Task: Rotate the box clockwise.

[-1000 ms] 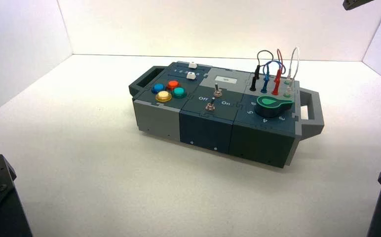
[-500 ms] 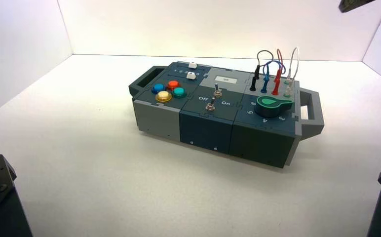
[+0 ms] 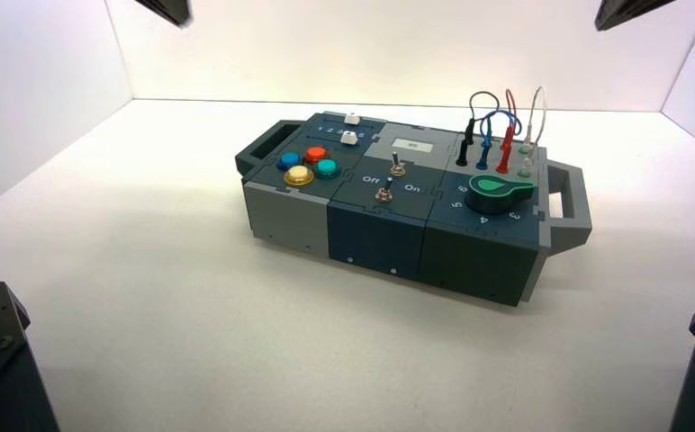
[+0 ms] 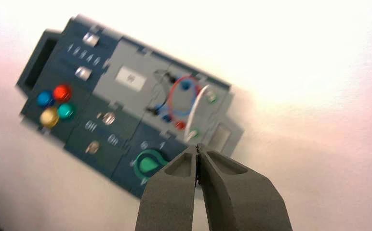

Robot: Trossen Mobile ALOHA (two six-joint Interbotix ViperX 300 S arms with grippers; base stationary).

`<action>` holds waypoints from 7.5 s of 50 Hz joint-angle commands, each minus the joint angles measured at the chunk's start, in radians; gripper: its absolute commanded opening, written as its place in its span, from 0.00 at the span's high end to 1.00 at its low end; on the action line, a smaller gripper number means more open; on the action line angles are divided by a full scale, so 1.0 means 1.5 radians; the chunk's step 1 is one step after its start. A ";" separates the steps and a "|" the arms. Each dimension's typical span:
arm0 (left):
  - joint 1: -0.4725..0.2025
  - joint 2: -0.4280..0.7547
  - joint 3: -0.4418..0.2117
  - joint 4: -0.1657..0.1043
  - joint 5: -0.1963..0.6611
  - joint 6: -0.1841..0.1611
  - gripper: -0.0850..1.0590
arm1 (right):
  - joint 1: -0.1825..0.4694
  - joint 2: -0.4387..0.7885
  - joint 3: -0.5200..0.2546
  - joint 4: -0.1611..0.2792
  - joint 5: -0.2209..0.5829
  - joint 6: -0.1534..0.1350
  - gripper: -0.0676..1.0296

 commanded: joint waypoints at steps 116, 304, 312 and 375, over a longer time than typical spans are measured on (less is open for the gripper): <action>-0.189 0.353 -0.017 0.003 0.027 0.041 0.95 | -0.062 0.570 -0.224 -0.028 -0.196 -0.005 0.96; -0.078 0.533 -0.284 0.122 0.001 0.054 0.95 | 0.057 0.465 -0.083 0.053 -0.015 -0.002 0.96; -0.072 0.479 -0.279 0.123 0.021 0.055 0.95 | 0.055 0.447 -0.110 0.034 0.013 -0.001 0.96; -0.218 0.091 -0.107 0.132 0.115 -0.107 0.95 | 0.214 0.067 -0.040 0.041 0.181 0.019 0.96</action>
